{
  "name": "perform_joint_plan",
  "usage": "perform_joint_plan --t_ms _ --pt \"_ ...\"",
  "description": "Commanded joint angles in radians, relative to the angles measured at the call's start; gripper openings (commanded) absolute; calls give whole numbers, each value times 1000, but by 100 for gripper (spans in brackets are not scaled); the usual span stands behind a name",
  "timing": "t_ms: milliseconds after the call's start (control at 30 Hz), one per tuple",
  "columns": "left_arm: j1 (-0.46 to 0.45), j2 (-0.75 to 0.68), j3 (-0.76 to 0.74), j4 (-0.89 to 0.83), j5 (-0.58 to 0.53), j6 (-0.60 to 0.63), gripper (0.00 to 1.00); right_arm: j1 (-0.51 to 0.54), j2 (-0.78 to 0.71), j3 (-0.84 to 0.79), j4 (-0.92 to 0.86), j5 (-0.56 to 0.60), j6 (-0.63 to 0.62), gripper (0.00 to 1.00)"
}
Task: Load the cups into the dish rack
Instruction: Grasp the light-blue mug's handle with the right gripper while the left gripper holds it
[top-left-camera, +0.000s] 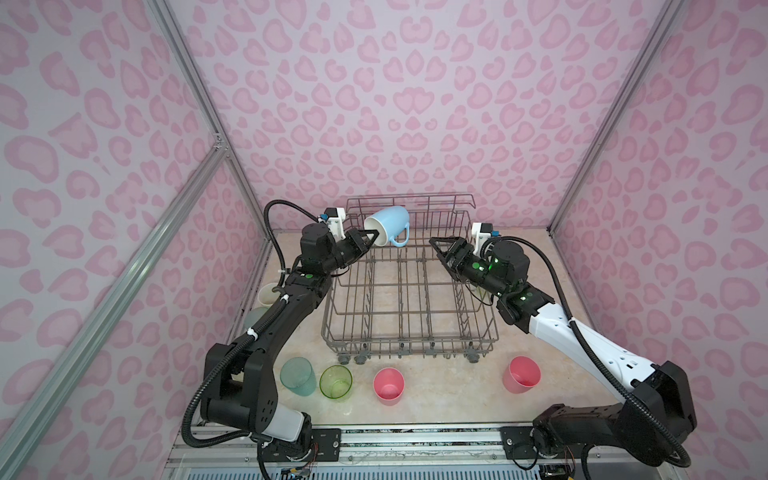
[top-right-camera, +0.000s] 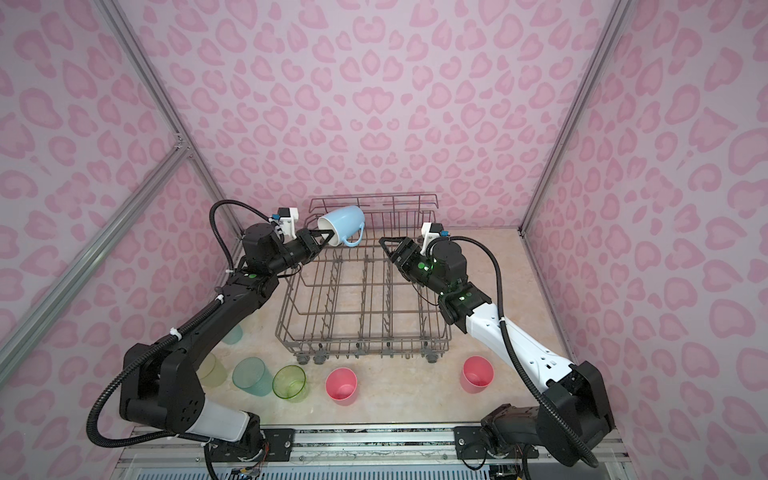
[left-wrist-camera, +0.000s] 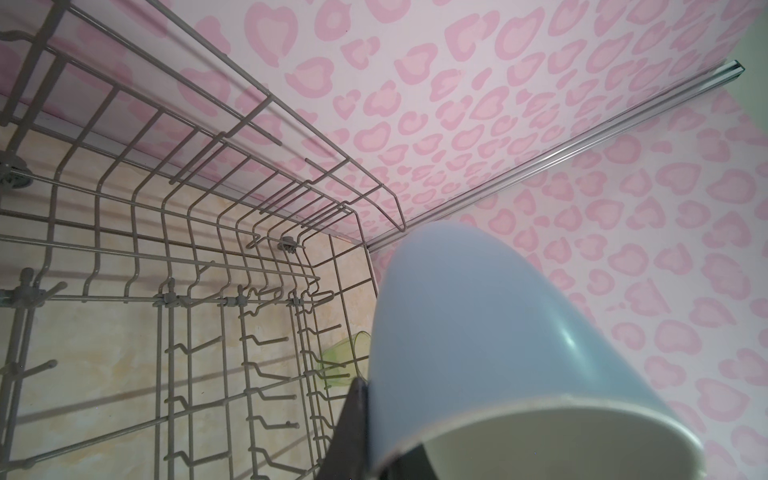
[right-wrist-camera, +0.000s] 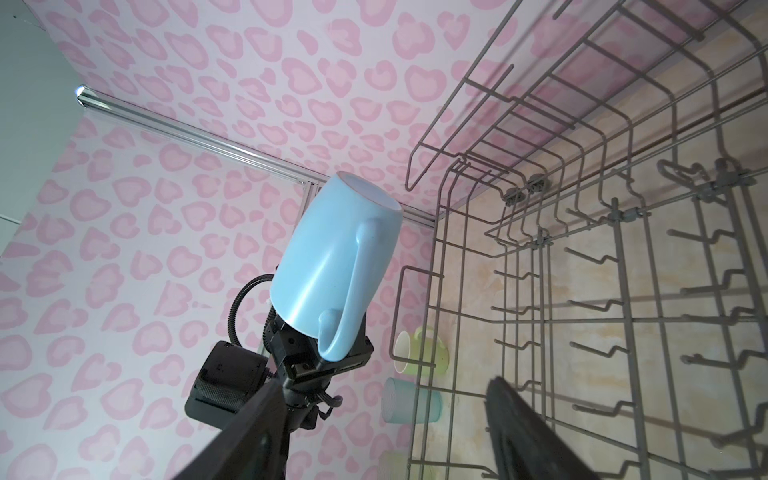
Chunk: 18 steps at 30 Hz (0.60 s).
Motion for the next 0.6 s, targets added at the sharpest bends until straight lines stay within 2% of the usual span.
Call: perform_joint_plan --t_ms 0,567 --pt "-2 16 12 129 30 -28 3 0 27 15 91 -40 58 73" --pt "-17 21 -44 199 69 -86 3 17 146 61 208 -94 146 57"
